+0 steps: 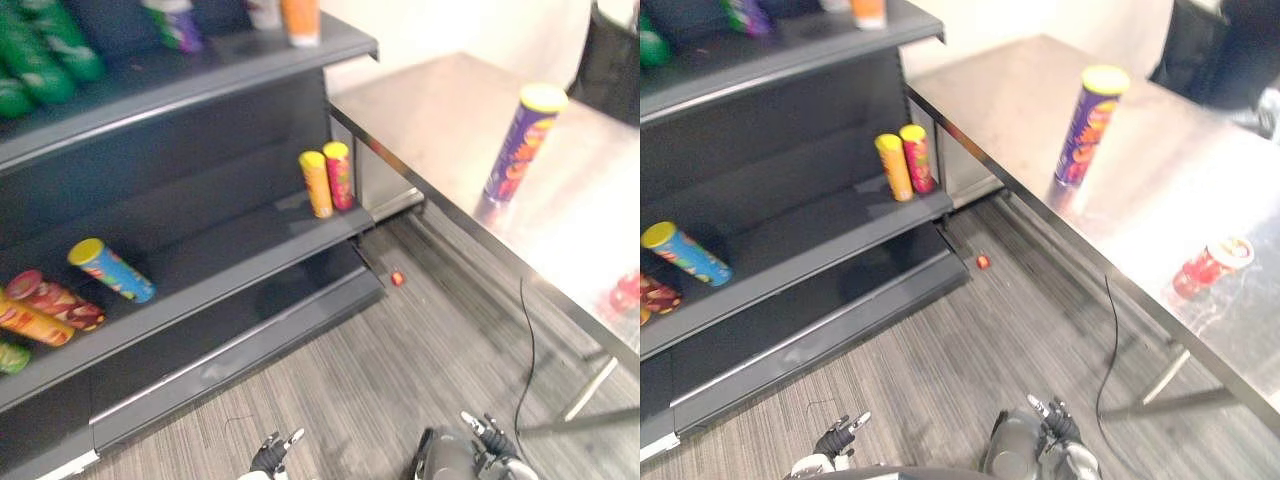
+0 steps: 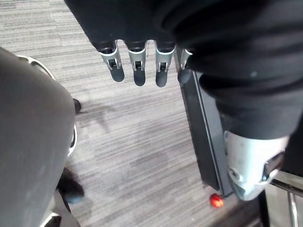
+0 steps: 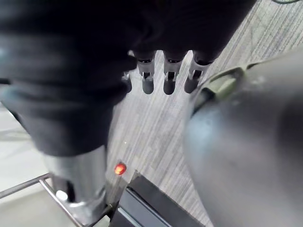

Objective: Put the gum and the chips on the shelf.

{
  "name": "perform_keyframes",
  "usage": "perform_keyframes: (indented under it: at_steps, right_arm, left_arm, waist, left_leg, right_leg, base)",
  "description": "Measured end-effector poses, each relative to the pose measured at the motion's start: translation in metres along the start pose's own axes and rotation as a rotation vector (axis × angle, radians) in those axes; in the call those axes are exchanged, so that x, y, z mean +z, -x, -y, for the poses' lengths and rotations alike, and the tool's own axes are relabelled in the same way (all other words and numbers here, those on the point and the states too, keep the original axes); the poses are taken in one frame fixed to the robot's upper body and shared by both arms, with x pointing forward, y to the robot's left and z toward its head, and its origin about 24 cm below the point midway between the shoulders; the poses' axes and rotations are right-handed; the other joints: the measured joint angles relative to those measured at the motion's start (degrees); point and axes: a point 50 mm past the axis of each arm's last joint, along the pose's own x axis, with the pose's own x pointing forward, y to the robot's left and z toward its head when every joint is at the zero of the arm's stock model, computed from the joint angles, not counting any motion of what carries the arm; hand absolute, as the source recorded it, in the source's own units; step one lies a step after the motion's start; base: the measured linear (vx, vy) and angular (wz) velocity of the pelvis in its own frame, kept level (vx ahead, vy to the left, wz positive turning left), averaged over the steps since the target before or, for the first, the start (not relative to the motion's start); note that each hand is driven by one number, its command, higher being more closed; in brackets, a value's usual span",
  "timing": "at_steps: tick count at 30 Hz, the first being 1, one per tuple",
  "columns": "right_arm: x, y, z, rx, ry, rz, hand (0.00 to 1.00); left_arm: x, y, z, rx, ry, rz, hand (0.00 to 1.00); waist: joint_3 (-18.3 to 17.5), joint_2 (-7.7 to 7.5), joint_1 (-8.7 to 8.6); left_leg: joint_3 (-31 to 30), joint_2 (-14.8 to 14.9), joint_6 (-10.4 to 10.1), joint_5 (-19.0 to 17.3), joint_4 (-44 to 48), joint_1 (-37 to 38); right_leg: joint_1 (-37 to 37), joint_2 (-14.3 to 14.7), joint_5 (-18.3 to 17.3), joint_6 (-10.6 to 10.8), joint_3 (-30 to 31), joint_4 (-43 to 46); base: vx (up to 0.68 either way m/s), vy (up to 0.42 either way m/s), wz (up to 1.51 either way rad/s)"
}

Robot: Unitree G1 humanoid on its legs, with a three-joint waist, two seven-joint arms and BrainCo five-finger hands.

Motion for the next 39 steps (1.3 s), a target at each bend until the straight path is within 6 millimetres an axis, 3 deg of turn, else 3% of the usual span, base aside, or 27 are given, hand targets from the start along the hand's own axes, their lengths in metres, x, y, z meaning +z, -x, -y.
perform_keyframes:
  at_steps: [1, 5, 8, 15, 19, 20, 21, 23, 24, 25, 26, 27, 28, 29, 30, 31, 33, 37, 39]
  right_arm:
    - [-0.005, 0.001, -0.001, 0.006, 0.003, -0.016, 0.00]
    - [-0.011, 0.004, 0.006, -0.007, 0.028, -0.045, 0.00]
    - [-0.013, 0.005, 0.008, -0.010, 0.029, -0.051, 0.00]
    - [-0.011, 0.005, 0.008, -0.007, 0.041, -0.047, 0.00]
    - [-0.010, 0.005, 0.013, -0.028, 0.019, -0.043, 0.00]
    - [-0.010, 0.006, 0.014, -0.036, 0.013, -0.043, 0.00]
    - [-0.011, 0.006, 0.015, -0.042, 0.008, -0.045, 0.00]
    - [-0.017, 0.009, 0.019, -0.061, 0.005, -0.068, 0.00]
    - [-0.023, 0.012, 0.024, -0.079, -0.004, -0.086, 0.00]
    - [-0.025, 0.015, 0.031, -0.104, -0.016, -0.088, 0.00]
    - [-0.026, 0.016, 0.033, -0.117, -0.021, -0.089, 0.00]
    - [-0.029, 0.019, 0.037, -0.137, -0.027, -0.094, 0.00]
    - [-0.030, 0.020, 0.038, -0.142, -0.028, -0.096, 0.00]
    - [-0.030, 0.019, 0.034, -0.132, -0.026, -0.090, 0.00]
    - [-0.029, 0.019, 0.034, -0.134, -0.033, -0.088, 0.00]
    - [-0.031, 0.020, 0.035, -0.138, -0.038, -0.094, 0.00]
    - [-0.035, 0.022, 0.037, -0.149, -0.049, -0.113, 0.00]
    - [-0.028, 0.016, 0.027, -0.117, -0.036, -0.096, 0.00]
    - [-0.027, 0.015, 0.026, -0.111, -0.035, -0.092, 0.00]
  left_arm:
    - [0.001, 0.000, -0.004, 0.007, -0.013, -0.002, 0.00]
    - [-0.003, 0.000, 0.007, -0.026, 0.011, -0.008, 0.00]
    - [-0.003, 0.000, 0.006, -0.022, 0.005, -0.007, 0.00]
    - [-0.002, 0.000, 0.008, -0.023, 0.006, 0.000, 0.00]
    - [-0.002, 0.000, 0.009, -0.026, -0.001, -0.004, 0.00]
    - [-0.003, 0.000, 0.010, -0.027, 0.000, -0.008, 0.00]
    - [-0.003, 0.000, 0.010, -0.027, 0.000, -0.013, 0.00]
    - [-0.003, 0.000, 0.010, -0.026, 0.003, -0.015, 0.00]
    - [-0.002, 0.000, 0.008, -0.015, 0.022, -0.009, 0.00]
    - [-0.006, 0.001, 0.009, -0.009, 0.051, -0.016, 0.00]
    - [-0.008, 0.001, 0.010, -0.006, 0.072, -0.021, 0.00]
    - [-0.011, 0.002, 0.013, 0.001, 0.117, -0.025, 0.00]
    - [-0.013, 0.003, 0.013, 0.005, 0.134, -0.027, 0.00]
    - [-0.012, 0.003, 0.011, 0.016, 0.145, -0.014, 0.00]
    - [-0.009, 0.003, 0.011, 0.017, 0.155, 0.004, 0.00]
    - [-0.007, 0.002, 0.010, 0.019, 0.157, 0.013, 0.00]
    - [-0.006, 0.003, 0.009, 0.024, 0.163, 0.019, 0.00]
    - [-0.007, 0.004, 0.004, 0.054, 0.193, 0.028, 0.00]
    - [-0.007, 0.004, 0.004, 0.062, 0.207, 0.027, 0.00]
  waist:
    - [0.4, -0.71, 0.05]
    - [0.5, 1.20, -1.06]
    - [0.2, 0.91, -0.99]
    - [-0.1, 1.28, -1.06]
    - [-0.7, 1.67, -1.18]
    - [-0.7, 1.84, -1.24]
    - [-0.7, 1.83, -1.25]
    - [-0.8, 1.21, -1.42]
    - [-0.7, 1.36, -1.38]
    - [-0.6, 2.48, -1.35]
    - [-0.7, 3.22, -1.32]
    - [-0.9, 4.19, -1.08]
    - [-1.1, 4.24, -1.02]
    - [-1.1, 4.12, -0.96]
    - [-1.2, 4.07, -1.02]
    - [-1.3, 3.90, -0.89]
    - [-1.3, 2.96, 0.49]
    - [-2.0, 2.15, 0.72]
    - [-2.1, 1.89, 0.96]
  left_leg:
    - [0.4, -0.4, -1.4, -0.5, -0.5, 1.2]
    - [0.6, 2.2, -3.5, 0.6, -0.9, 2.3]
    - [0.6, 2.8, -3.9, 0.9, -0.9, 2.2]
    - [0.8, 2.6, -4.1, 0.9, -1.0, 1.0]
    - [2.6, 1.7, -4.5, 0.7, -0.9, -0.3]
    - [3.2, 1.5, -4.7, 0.8, -0.8, -0.2]
    - [4.3, 1.3, -6.3, 1.0, 0.1, -0.1]
    - [5.3, 3.1, -7.8, 0.0, 10.7, -2.2]
    - [5.4, 6.7, -8.0, 0.1, 22.9, -5.0]
    - [5.2, 12.0, -5.6, 2.0, 34.3, -7.6]
    - [4.7, 14.2, -3.4, 3.7, 38.8, -8.5]
    - [1.9, 16.6, 2.4, 8.9, 45.4, -10.2]
    - [-0.5, 16.7, 3.1, 13.1, 48.0, -11.5]
    - [-4.9, 16.2, 0.8, 13.9, 51.5, -14.1]
    - [-7.8, 15.6, -0.7, 6.5, 52.8, -17.3]
    - [-8.9, 15.2, -0.6, 4.1, 52.0, -18.5]
    - [-11.0, 13.5, -1.1, 0.3, 40.4, -18.9]
    - [-21.2, 10.9, -2.9, 0.9, 15.3, -18.3]
    - [-23.8, 8.9, -3.7, 1.6, 10.2, -17.6]
  right_leg:
    - [2.1, 1.0, -0.3, -3.0, -1.1, -5.0]
    - [7.5, 6.1, -0.5, -3.2, -2.7, -14.5]
    - [8.7, 7.5, -0.4, -2.9, -3.5, -17.4]
    - [8.4, 8.0, 1.5, -2.2, -3.1, -20.8]
    - [4.7, 7.0, 1.4, -2.4, -1.3, -18.0]
    - [4.0, 6.8, 1.2, -2.6, -0.7, -17.0]
    - [3.5, 6.6, 0.7, -2.7, 0.3, -16.2]
    - [3.7, 6.1, -1.2, -2.9, 2.3, -15.4]
    - [5.0, 6.4, -1.6, -2.9, 3.8, -15.7]
    - [6.5, 8.4, -2.0, -3.4, 5.4, -16.1]
    - [7.0, 9.4, -2.3, -3.9, 6.4, -16.0]
    - [7.9, 11.2, -3.3, -4.7, 9.1, -15.1]
    - [8.4, 11.7, -3.6, -4.9, 10.6, -15.0]
    - [9.2, 12.7, -3.9, -5.4, 14.4, -15.3]
    - [9.2, 13.7, -3.8, -5.1, 17.2, -15.7]
    - [9.5, 14.3, -3.5, -4.6, 18.7, -16.2]
    - [12.2, 15.6, -3.0, -3.8, 23.4, -18.8]
    - [12.8, 16.9, -4.4, -2.5, 29.2, -18.6]
    - [12.7, 16.3, -5.4, -0.9, 32.2, -17.0]
  base:
    - [0.14, -0.165, -0.72]
    - [0.11, -0.145, -0.25]
    - [0.00, -0.046, 0.11]
    - [-0.06, 0.015, -0.01]
    - [-0.04, 0.041, -0.20]
    - [-0.02, 0.029, -0.40]
    - [0.01, -0.026, -0.48]
    - [0.01, -0.086, -0.54]
    - [0.05, -0.129, -0.86]
    - [0.08, -0.110, -1.01]
    - [0.13, -0.058, -1.25]
    - [0.13, -0.013, -1.08]
    - [0.21, -0.013, -1.44]
    - [0.24, -0.026, -1.37]
    - [0.24, -0.036, -1.32]
    - [0.21, -0.050, -1.18]
    - [0.20, -0.031, -1.16]
    - [0.24, 0.100, -0.95]
    - [0.26, 0.231, -0.80]
